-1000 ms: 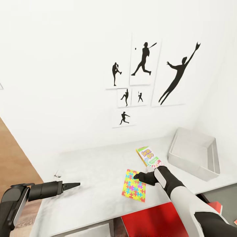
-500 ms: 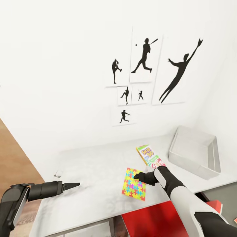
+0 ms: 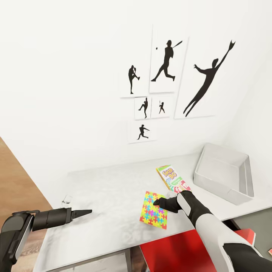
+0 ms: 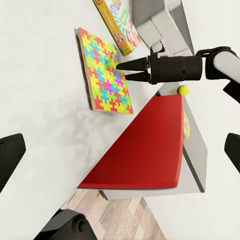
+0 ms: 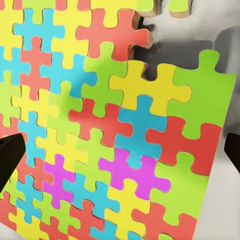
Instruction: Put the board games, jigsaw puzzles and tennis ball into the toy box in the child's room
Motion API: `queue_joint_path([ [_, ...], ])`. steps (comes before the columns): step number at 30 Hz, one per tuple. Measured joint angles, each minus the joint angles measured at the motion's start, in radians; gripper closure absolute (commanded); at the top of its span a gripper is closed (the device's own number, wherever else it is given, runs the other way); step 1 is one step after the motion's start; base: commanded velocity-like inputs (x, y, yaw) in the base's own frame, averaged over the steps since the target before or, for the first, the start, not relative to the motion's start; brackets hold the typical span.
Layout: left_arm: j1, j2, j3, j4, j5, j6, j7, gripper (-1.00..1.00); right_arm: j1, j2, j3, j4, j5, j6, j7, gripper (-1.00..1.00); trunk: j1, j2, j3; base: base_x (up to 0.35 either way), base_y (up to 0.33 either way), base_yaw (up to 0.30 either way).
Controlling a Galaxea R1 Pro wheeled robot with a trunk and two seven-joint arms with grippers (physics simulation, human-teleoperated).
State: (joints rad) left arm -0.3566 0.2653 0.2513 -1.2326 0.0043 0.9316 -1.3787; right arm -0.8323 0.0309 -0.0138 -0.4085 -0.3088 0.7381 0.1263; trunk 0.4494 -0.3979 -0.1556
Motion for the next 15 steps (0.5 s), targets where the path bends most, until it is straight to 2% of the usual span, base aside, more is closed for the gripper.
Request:
queue_joint_path([
  [7, 0.0, 0.0, 0.0, 0.0, 0.0, 0.001, 0.0, -1.0, 0.0, 0.0, 0.0, 0.0, 0.0, 0.0, 0.0, -1.0, 0.0, 0.0, -0.001, 0.0, 0.011, 0.0],
  [15, 0.0, 0.0, 0.0, 0.0, 0.0, 0.001, 0.0, -1.0, 0.0, 0.001, 0.0, 0.0, 0.0, -0.003, 0.0, -1.0, 0.0, 0.0, -0.001, 0.0, 0.12, 0.0],
])
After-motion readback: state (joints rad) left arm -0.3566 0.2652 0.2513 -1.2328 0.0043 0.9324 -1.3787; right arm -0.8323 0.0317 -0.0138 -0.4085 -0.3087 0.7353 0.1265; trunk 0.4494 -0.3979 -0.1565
